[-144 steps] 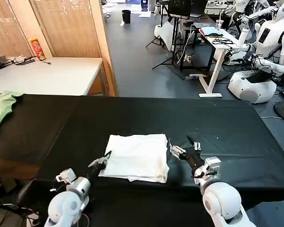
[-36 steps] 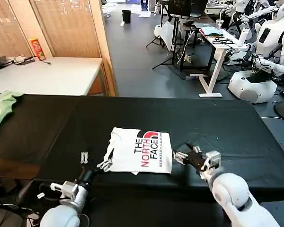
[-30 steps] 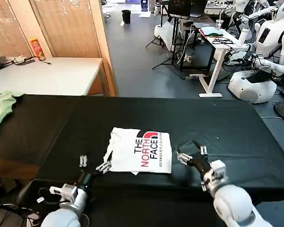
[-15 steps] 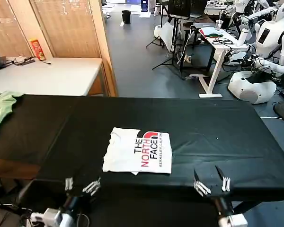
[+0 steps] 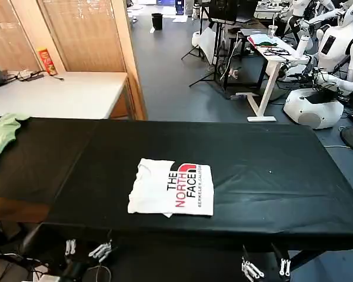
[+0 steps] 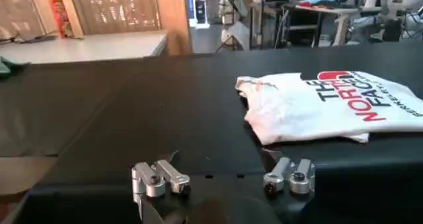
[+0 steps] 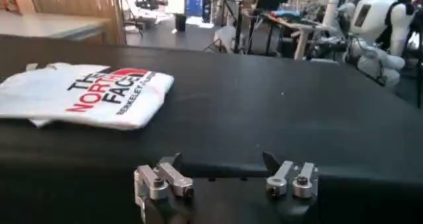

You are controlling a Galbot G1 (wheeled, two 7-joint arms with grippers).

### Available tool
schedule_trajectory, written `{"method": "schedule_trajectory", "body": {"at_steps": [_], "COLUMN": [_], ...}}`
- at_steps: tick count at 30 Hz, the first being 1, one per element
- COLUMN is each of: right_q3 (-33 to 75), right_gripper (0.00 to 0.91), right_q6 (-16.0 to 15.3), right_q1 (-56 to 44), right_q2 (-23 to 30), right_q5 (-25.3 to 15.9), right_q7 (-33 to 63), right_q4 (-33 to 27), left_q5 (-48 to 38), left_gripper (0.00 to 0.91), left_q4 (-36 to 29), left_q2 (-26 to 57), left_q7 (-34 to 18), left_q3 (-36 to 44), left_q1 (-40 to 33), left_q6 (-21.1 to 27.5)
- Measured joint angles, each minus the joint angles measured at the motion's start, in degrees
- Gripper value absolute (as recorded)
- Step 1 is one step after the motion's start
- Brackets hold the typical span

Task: Fold and organize the clothes.

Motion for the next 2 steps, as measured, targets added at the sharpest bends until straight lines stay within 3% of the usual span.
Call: {"method": "schedule_trajectory", "body": {"at_steps": [2], "right_q3": [-0.1], "right_gripper": [0.878], "right_q6": [0.0], "right_q1": [-0.3], "right_q2": [0.0], "right_q5": [0.0], "right_q7": [0.0], "right_q4": [0.1], "left_q5": [0.0], "left_gripper": [0.878], "left_q4": [-0.1], "left_q2": [0.0], "left_q7": [0.1], "left_q3": [-0.2], "left_q1": [0.1], "left_q6": [0.0]}}
